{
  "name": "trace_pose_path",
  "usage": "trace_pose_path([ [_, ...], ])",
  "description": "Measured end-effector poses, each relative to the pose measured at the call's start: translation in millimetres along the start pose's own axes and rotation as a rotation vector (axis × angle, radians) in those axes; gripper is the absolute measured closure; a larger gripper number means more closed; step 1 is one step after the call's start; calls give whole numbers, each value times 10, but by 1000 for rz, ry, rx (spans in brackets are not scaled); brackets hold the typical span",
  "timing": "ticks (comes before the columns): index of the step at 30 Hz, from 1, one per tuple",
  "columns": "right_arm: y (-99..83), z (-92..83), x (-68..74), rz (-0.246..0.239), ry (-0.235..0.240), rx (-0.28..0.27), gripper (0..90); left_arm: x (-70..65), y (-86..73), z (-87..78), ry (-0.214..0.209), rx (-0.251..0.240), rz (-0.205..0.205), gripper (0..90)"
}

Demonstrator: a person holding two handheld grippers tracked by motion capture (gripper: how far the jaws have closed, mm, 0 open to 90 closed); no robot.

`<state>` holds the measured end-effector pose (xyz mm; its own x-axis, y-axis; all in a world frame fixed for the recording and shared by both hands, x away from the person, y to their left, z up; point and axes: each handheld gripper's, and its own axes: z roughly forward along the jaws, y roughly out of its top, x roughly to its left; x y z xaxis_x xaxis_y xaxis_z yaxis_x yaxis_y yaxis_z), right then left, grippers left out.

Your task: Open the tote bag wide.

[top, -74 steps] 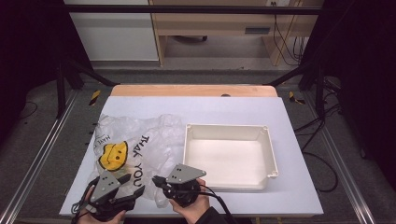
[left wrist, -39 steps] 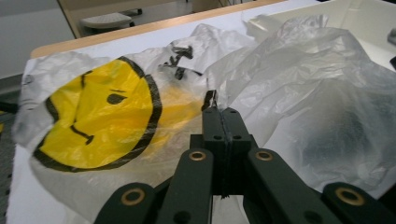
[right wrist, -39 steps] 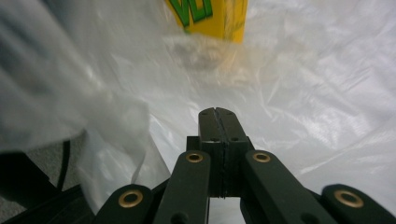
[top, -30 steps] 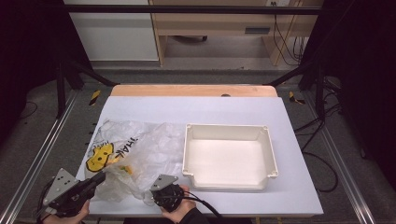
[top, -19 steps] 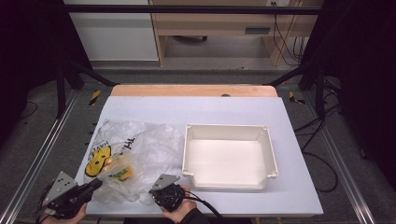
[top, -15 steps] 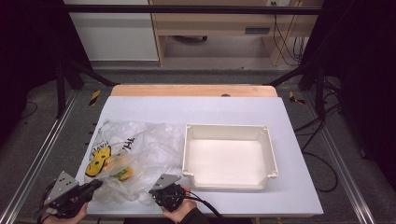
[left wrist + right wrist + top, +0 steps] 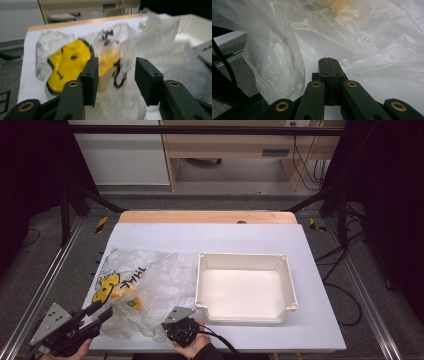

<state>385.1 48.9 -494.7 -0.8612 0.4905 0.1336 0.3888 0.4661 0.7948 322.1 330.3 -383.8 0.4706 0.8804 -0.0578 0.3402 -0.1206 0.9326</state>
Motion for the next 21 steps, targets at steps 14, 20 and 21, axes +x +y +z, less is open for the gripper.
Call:
trace_pose_path([
  [14, -8, 4, 0, 0, -4, -8, 900, -306, 532, 119, -42, 5, 113, 388],
  [20, -11, 3, 3, 3, -5, -8, 900, -470, 527, 370, -17, 154, 181, 377],
  [21, -11, 3, 3, 3, -5, -8, 900, -470, 527, 370, -17, 154, 181, 396],
])
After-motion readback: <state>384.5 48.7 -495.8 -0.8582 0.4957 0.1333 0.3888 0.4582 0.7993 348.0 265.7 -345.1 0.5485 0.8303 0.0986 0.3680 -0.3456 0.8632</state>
